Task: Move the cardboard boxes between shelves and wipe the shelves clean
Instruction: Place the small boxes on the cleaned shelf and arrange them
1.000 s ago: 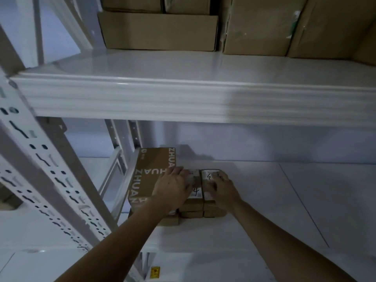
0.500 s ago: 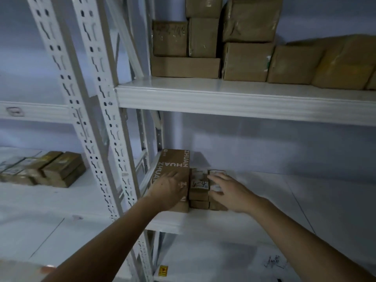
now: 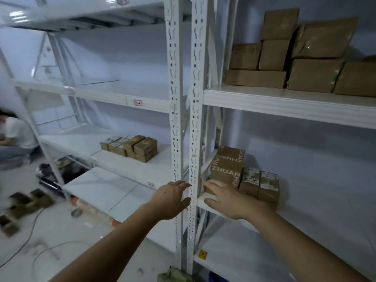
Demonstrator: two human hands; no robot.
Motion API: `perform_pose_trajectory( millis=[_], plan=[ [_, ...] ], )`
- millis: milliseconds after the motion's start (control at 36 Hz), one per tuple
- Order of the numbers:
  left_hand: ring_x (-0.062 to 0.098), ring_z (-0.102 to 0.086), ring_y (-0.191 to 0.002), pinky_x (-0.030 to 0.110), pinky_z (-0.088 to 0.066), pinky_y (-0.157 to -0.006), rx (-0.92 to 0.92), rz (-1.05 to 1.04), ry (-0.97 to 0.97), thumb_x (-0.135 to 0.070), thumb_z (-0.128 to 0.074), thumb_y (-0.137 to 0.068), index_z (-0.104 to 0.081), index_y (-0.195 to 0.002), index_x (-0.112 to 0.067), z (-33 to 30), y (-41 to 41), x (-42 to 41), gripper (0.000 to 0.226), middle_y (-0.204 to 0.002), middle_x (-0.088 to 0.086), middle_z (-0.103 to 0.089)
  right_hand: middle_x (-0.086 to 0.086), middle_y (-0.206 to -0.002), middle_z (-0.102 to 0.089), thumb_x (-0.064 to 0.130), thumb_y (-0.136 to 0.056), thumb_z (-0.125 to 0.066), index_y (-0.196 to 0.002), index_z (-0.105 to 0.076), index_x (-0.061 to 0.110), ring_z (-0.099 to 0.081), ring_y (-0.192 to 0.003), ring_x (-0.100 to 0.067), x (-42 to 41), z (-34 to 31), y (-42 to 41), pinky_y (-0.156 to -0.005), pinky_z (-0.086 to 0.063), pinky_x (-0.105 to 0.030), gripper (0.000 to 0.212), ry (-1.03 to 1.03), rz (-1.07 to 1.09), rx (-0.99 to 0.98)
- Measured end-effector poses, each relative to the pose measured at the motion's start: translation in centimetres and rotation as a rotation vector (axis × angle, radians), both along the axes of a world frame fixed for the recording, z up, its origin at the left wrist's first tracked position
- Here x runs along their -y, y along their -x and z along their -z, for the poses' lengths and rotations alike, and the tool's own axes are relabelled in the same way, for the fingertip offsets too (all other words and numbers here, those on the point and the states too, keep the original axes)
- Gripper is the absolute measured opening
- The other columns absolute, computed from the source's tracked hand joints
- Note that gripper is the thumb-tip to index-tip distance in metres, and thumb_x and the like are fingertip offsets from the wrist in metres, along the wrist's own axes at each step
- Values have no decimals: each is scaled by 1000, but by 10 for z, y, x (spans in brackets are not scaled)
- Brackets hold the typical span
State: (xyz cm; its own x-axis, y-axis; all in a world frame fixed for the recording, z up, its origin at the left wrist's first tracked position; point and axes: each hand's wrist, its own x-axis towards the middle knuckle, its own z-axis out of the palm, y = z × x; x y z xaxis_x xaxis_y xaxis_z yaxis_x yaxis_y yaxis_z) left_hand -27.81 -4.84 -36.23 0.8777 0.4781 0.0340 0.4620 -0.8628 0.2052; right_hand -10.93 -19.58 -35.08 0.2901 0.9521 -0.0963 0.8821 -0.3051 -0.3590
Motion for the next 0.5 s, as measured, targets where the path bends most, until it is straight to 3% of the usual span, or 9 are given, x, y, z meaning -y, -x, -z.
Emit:
perform_pose_trajectory(
  millis=[139, 500],
  plan=[
    [19, -43, -143, 35, -35, -117, 10, -116, 3, -49, -47, -103, -39, -155, -26, 7, 71, -41, 57, -160, -3, -42, 11, -166, -20, 51, -103, -45, -161, -23, 28, -26, -151, -13, -56, -4, 49, -123, -24, -36, 66, 5, -103, 37],
    [18, -41, -143, 38, -36, -116, -18, -350, 7, -52, -46, -103, -38, -155, -30, 7, 260, -186, 57, -160, -7, -40, 4, -167, -23, 47, -104, -45, -161, -26, 22, -24, -151, -14, -249, 3, 214, -123, -22, -32, 65, -12, -285, 63]
  ],
)
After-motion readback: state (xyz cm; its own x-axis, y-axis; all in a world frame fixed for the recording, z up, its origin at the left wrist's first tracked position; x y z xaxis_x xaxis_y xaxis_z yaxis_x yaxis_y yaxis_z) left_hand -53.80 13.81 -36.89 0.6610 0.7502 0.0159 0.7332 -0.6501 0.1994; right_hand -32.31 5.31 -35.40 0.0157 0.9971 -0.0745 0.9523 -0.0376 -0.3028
